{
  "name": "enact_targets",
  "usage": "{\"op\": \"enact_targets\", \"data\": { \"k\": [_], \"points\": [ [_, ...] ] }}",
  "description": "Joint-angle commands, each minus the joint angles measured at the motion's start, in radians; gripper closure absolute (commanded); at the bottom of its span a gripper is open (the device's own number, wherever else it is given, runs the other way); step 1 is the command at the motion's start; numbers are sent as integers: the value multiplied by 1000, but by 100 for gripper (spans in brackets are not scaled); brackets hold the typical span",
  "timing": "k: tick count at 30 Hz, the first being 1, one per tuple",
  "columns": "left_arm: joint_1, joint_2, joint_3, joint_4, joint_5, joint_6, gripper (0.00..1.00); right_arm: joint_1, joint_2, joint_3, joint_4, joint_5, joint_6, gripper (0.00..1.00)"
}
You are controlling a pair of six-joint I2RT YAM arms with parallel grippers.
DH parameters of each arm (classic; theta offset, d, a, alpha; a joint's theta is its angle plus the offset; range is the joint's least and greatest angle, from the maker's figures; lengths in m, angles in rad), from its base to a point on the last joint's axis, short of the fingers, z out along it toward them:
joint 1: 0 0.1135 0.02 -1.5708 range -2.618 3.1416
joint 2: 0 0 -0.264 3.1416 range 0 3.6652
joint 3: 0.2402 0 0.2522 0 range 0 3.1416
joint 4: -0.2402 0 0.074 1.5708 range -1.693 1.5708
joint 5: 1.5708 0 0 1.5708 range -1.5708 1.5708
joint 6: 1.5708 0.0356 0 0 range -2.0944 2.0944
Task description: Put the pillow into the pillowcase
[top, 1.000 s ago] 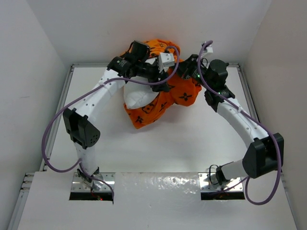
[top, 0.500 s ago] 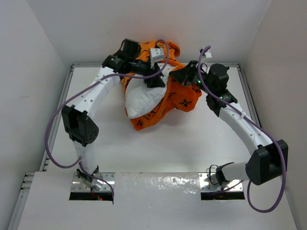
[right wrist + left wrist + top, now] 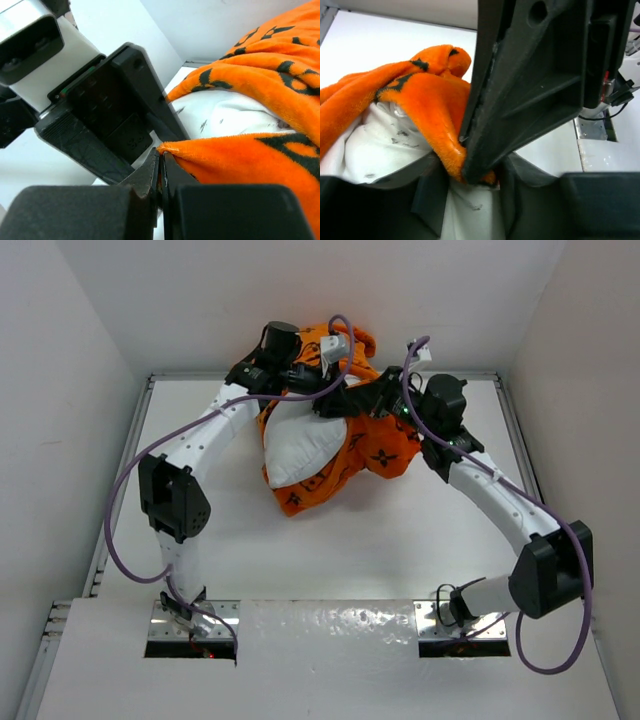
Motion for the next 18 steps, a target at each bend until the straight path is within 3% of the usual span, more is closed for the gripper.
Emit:
{"op": "enact_targets", "data": {
  "k": [1,2,3,5,8,12,13,14,16,18],
  "points": [
    [-24,-19,-8,36,32,3,70,21,-4,55,208,-23,45,100],
    [-24,-21,-26,45,6,-5,85,21,-2,54,213,-23,50,100],
    [-24,-22,-31,54,-8,-15,91,21,-5,52,218,-20,54,100],
    [-18,-30,-35,24,-34,-11,98,21,-21,51,189,-10,47,100],
    [2,-47,-37,-83,-81,76,100,4,-36,95,80,-26,-24,97],
    [13,-73,-71,-217,-190,227,100,-31,-67,207,-207,-45,-166,76],
    [13,-89,-86,-228,-213,253,100,-38,-68,224,-241,-51,-182,56],
    [13,-100,-119,-231,-261,259,100,-42,-70,241,-312,-56,-202,50],
    [13,-126,-164,-254,-327,314,100,-58,-70,299,-405,-46,-258,38],
    [13,-140,-181,-277,-367,354,100,-70,-64,339,-452,-31,-310,36]
  ]
}}
